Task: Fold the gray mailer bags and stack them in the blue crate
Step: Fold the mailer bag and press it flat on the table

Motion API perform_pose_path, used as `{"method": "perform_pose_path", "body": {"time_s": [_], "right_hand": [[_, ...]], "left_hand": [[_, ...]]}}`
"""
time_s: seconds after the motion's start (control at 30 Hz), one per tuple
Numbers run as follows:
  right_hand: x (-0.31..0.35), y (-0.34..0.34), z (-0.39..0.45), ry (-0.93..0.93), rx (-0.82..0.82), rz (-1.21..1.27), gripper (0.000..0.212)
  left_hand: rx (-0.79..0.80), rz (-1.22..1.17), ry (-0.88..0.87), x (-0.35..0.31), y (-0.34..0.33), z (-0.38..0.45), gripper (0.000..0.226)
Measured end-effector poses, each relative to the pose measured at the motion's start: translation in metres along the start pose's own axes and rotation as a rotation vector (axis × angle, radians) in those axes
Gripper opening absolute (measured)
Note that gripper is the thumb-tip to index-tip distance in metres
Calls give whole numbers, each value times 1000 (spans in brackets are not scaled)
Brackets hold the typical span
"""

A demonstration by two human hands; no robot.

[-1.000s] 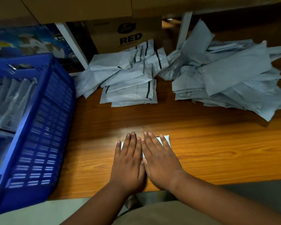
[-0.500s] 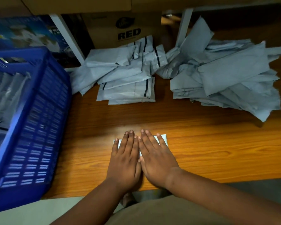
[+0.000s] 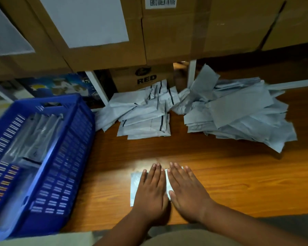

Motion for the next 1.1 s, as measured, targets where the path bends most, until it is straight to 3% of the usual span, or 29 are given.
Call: {"method": "perform_pose_path", "body": {"time_s": [0.83, 0.97, 1.1], "right_hand": [[1, -6, 3, 4, 147, 92, 76], [1, 6, 11, -3, 89, 87, 79], [17, 33, 33, 105, 188, 7, 85]], "left_hand": [[-19, -65, -42, 3, -4, -3, 76], [-9, -38, 126, 21, 18, -11, 85], [95, 37, 150, 48, 56, -15, 88]]}}
Point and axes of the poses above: each hand's wrist, its own z-axis towards the middle knuckle, its own y-axis out of the back of the hand, x = y × z, the point moved 1 cm from there along z, towards the middle knuckle, and after that the axes turned 13 degrees about -y, right-handed, at the moved point
